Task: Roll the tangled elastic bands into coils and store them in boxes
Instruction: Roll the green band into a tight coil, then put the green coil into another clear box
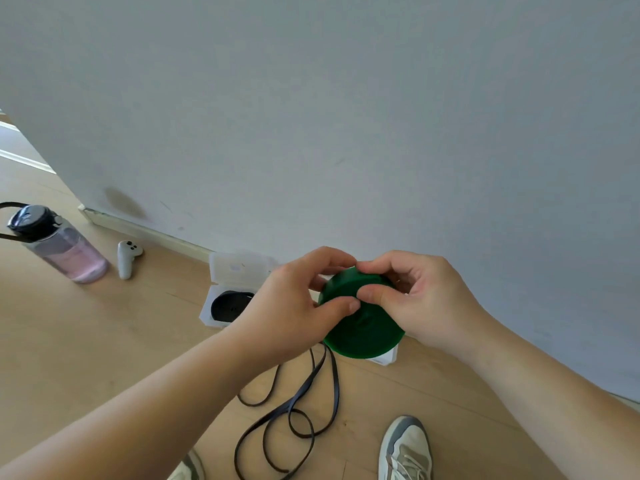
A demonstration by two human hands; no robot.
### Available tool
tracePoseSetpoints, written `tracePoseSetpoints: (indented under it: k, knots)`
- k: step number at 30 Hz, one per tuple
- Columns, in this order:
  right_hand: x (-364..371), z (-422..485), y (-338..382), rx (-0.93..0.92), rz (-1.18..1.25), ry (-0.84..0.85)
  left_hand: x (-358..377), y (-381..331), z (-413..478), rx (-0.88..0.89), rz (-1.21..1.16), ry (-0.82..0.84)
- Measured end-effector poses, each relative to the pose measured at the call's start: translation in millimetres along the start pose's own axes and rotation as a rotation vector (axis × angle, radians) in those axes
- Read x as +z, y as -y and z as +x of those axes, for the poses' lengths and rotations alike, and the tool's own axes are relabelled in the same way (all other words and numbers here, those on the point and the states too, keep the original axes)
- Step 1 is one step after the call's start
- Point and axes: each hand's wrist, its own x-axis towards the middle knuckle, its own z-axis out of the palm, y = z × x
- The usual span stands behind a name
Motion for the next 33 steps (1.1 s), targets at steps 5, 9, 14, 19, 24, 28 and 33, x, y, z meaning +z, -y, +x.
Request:
tracePoseSetpoints:
  k: [5, 9, 14, 19, 24, 28, 33]
  knots:
    - [-10.7, 8.2, 1.7, 0.087, 0.051, 0.012, 12.1, 10.2, 9.1, -0.022, -0.053, -0.034]
    - [-17.5, 16.7, -20.9, 0.119, 0.047, 0.028, 28.0, 23.7, 14.8, -0.023, -0.075, 0.004]
    - [-3.5, 32.1, -87.5, 0.185, -0.005, 0.063, 65.1, 75.1, 28.0, -0.102, -0.070, 0.005]
    - [18.6, 52.3, -163.9, 0.203, -0.126, 0.149, 106.8, 146.4, 38.6, -0.228, 0.024, -0.041]
    - [41.1, 66.4, -247.4, 0.209, -0.270, 0.154, 134.0, 216.3, 37.2, -0.387, 0.007, -0.092]
    - [56.0, 73.1, -311.5, 0.210, -0.525, 0.222, 149.9, 255.0, 38.5, -0.494, 0.004, -0.119]
    - [74.9, 72.1, -367.2, 0.175, -0.671, 0.278, 164.3, 282.3, 45.7, -0.530, 0.064, -0.096]
